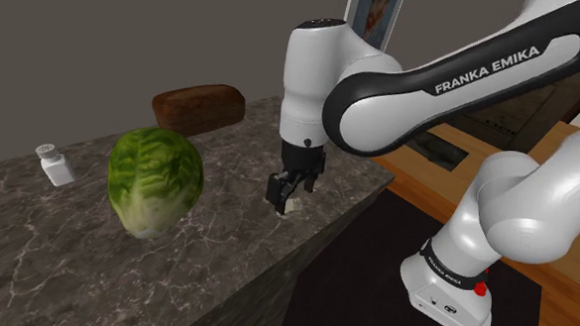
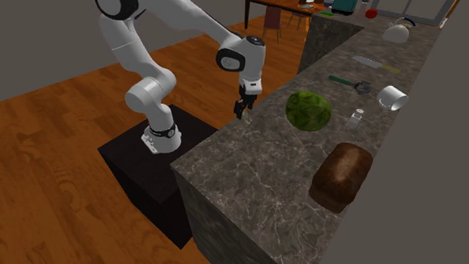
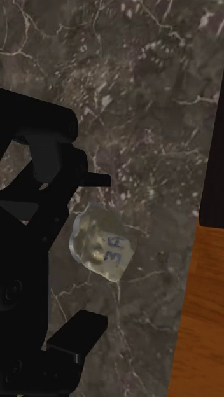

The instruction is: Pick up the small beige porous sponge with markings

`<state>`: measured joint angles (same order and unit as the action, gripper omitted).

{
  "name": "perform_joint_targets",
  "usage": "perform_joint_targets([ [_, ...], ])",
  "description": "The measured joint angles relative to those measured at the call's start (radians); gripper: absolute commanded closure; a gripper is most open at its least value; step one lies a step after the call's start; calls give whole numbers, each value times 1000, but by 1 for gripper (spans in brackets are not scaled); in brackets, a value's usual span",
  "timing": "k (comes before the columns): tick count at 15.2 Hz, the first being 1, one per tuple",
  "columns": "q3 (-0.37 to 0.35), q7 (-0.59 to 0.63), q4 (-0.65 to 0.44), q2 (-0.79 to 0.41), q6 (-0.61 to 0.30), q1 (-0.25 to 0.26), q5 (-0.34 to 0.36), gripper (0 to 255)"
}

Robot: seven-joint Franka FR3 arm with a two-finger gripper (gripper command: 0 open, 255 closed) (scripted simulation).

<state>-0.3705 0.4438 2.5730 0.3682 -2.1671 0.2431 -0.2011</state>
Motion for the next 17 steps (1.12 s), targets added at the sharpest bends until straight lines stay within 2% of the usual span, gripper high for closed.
perform_joint_targets([
  [3,-8,3,20,-27,-46,-1,1,0],
  [4,-8,3,23,-31,-53,-2,1,255],
  [14,-9,3,25,-34,-61,-2,1,255],
  [17,-4,1,10,-14,-25,-1,0,255],
])
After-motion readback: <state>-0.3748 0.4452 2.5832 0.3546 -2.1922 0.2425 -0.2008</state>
